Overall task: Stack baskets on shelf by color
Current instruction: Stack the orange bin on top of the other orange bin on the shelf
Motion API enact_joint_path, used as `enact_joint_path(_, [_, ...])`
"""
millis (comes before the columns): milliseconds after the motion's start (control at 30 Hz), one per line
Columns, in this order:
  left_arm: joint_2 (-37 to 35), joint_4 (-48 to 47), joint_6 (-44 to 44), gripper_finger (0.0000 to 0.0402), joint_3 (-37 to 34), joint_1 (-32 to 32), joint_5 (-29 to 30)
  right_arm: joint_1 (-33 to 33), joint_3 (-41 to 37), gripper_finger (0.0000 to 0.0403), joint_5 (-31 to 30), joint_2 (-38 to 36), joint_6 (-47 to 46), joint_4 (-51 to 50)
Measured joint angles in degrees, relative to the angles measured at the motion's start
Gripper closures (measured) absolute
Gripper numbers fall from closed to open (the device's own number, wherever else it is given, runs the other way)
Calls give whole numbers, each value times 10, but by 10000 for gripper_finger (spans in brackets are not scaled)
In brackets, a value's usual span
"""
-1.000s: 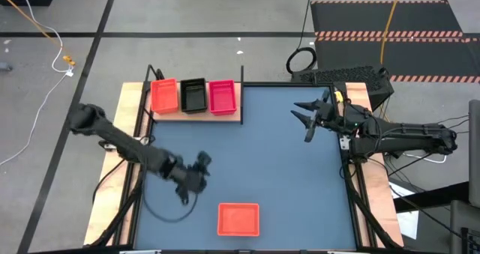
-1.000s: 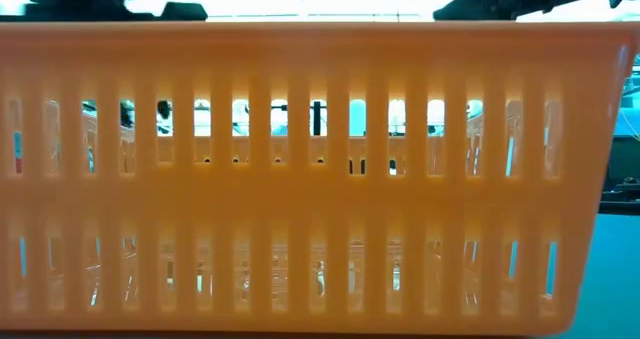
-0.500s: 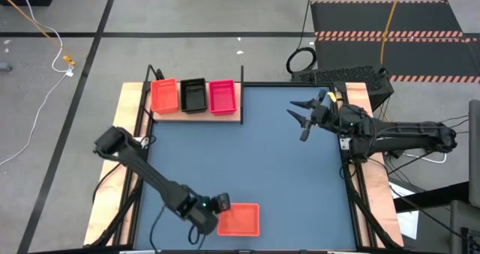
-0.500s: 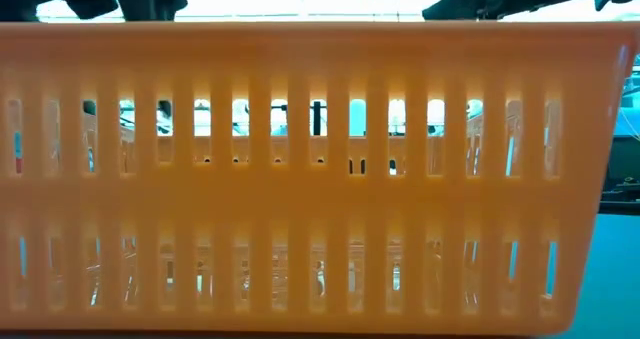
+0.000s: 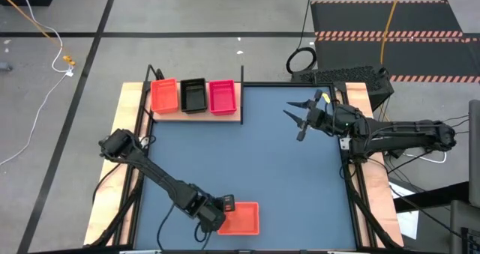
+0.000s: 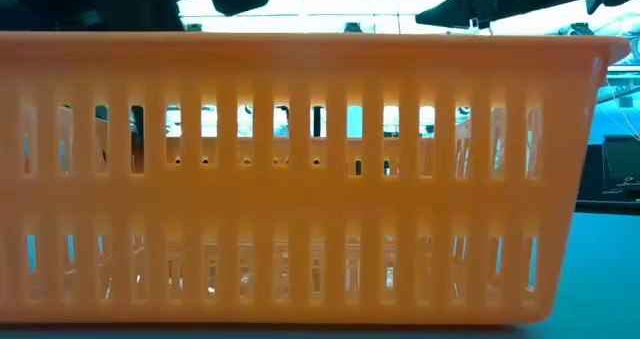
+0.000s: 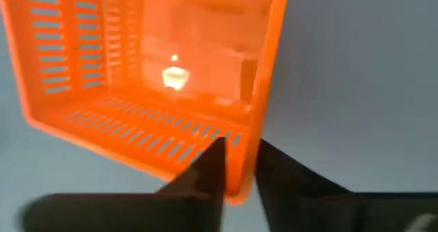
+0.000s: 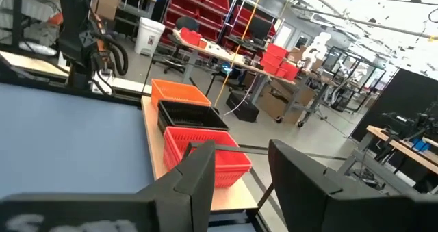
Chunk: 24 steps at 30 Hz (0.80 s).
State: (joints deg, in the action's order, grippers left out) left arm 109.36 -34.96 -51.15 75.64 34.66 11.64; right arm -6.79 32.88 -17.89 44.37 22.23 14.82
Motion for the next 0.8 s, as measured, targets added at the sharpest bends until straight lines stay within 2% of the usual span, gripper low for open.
enact_joint_path(100, [0,0,44,384,0,-7,-41,0,0,273,0,4,-4,10])
enact_joint_path(233, [-2,-1,66,385,0,-9,-41,0,0,273,0,7,-5,10])
enact_joint_path(367, [-37,-54,102,393,0,-16,-5,0,0,273,0,7,-10,10])
enact_joint_path(533, [-126,-141,201,391,0,-36,42,0,0,273,0,7,-22,10])
enact_joint_path(667, [-218,-241,274,394,0,-39,105,0,0,273,0,7,-24,8])
enact_joint_path(800, [-315,-373,378,389,0,-52,201,0,0,273,0,7,-31,8])
